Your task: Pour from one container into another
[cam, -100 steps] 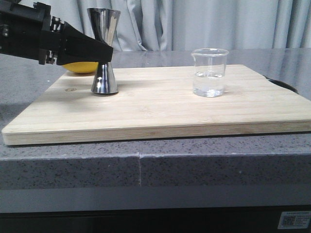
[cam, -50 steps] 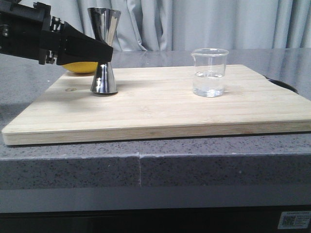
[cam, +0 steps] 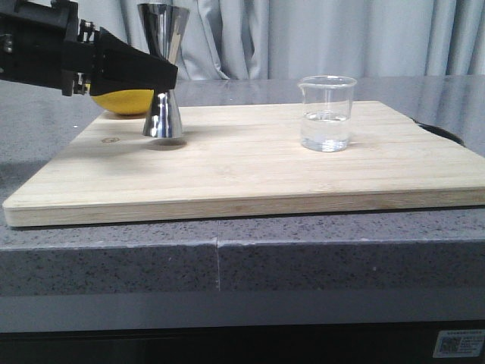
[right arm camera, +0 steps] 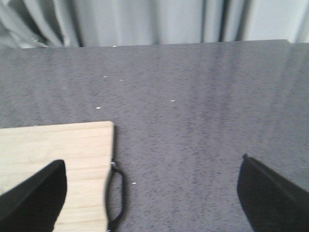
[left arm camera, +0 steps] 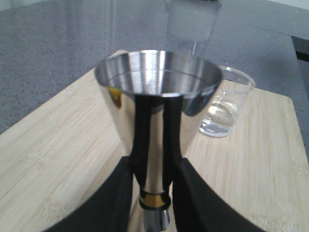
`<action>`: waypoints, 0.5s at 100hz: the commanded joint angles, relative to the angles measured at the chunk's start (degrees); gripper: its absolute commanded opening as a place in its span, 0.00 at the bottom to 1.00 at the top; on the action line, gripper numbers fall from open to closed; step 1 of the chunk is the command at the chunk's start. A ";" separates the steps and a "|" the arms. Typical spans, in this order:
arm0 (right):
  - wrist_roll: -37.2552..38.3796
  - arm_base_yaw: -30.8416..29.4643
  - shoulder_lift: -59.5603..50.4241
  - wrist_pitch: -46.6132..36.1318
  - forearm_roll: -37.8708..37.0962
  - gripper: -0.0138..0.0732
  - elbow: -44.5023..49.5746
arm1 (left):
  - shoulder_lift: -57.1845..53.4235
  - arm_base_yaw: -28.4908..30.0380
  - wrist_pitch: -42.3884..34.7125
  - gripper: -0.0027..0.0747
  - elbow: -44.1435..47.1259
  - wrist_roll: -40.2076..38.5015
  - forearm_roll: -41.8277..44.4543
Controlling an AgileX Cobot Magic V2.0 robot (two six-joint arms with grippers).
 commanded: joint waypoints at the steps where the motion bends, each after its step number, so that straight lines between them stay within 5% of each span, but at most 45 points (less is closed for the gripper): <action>1: -0.56 2.28 0.99 -4.84 0.00 0.90 -1.69 | -2.21 -0.37 4.65 0.21 -1.61 0.49 -4.48; 25: -1.45 10.19 5.69 -7.03 0.00 0.90 -1.69 | -2.21 -0.37 6.97 0.21 -1.61 0.49 -4.48; 50: -2.52 15.99 8.38 -17.84 -1.30 0.90 2.30 | -2.21 -0.37 9.53 0.21 -1.61 0.49 -4.48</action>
